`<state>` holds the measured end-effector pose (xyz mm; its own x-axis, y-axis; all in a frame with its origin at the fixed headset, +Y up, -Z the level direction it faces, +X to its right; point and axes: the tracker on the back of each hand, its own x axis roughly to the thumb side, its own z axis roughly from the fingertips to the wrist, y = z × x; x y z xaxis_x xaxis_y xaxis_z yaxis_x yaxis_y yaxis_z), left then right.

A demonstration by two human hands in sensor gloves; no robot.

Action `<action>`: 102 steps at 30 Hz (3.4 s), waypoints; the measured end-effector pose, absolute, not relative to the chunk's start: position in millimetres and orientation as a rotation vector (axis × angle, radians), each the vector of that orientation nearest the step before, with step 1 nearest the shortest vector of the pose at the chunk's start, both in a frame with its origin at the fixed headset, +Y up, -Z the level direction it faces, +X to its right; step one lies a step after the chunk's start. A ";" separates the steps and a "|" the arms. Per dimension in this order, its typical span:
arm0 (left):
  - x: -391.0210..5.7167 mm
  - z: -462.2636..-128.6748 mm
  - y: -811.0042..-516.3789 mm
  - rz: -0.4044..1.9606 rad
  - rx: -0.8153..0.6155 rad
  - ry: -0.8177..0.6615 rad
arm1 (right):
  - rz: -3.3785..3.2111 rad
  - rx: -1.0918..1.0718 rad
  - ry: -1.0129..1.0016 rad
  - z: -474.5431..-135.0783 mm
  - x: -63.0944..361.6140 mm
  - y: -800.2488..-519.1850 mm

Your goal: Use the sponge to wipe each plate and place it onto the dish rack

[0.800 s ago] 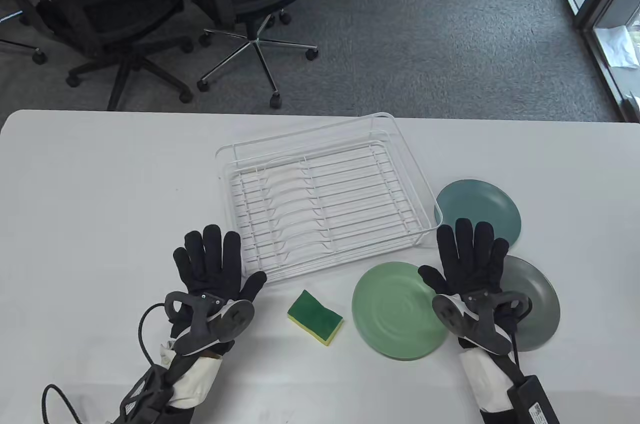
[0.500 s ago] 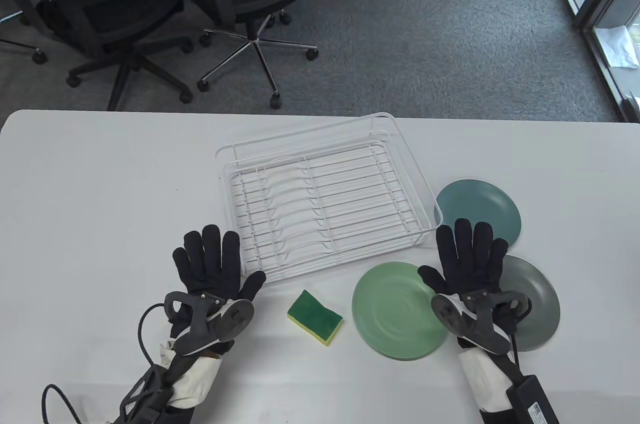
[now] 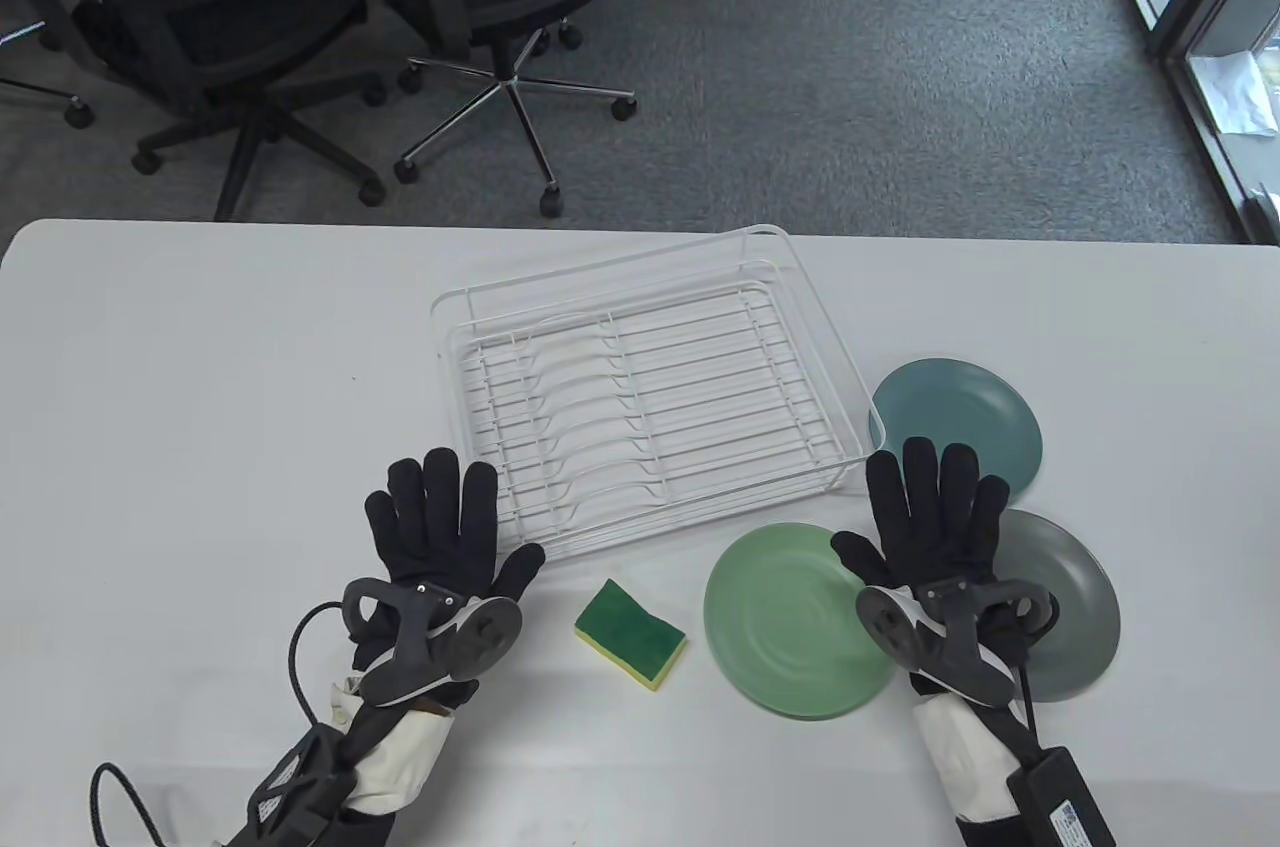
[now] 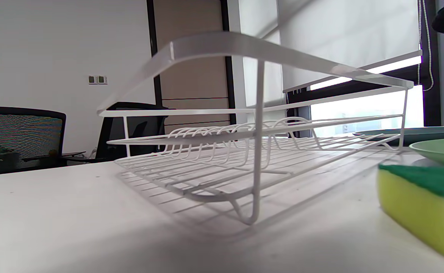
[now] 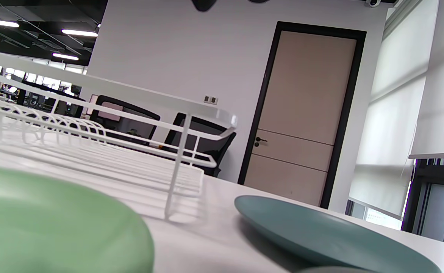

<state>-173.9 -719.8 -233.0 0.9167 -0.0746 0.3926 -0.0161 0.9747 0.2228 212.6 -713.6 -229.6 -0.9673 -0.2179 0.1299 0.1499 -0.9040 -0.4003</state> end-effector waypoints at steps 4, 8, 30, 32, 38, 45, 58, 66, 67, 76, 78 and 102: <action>-151.5 -225.2 -711.9 -0.018 0.274 -0.548 | -2.888 -0.251 0.580 -230.1 212.0 -713.8; -129.9 -213.5 -709.4 -0.123 0.307 -0.703 | -2.891 -0.248 0.577 -230.6 211.9 -714.3; -74.5 -223.1 -763.2 -0.343 -0.203 -0.983 | -2.902 -0.247 0.526 -233.1 210.0 -717.4; -71.8 -226.9 -766.0 -0.342 -0.216 -0.979 | -2.904 -0.246 0.522 -233.2 210.2 -717.5; -62.6 -229.9 -764.6 -0.362 -0.190 -0.987 | -2.927 -0.239 0.504 -233.9 210.8 -718.0; -67.1 -228.2 -747.0 -0.112 -0.036 -0.977 | -2.971 -0.231 0.488 -236.4 212.0 -720.4; -124.5 -226.2 -685.4 0.259 0.312 -0.780 | -3.137 -0.213 0.088 -255.3 206.3 -741.6; -159.8 -234.8 -682.6 0.346 0.355 -0.641 | -3.128 -0.181 -0.206 -261.7 205.3 -758.3; -163.1 -236.0 -683.0 0.358 0.354 -0.628 | -3.115 -0.177 -0.234 -262.1 204.9 -760.2; -177.2 -242.9 -688.9 0.374 0.348 -0.566 | -3.016 -0.142 -0.350 -267.3 197.7 -772.3; -179.1 -244.0 -690.1 0.379 0.346 -0.558 | -3.039 -0.127 -0.357 -268.8 199.8 -774.7; -181.4 -248.4 -679.5 0.325 0.385 -0.502 | -3.916 -0.283 -0.170 -266.0 226.7 -725.7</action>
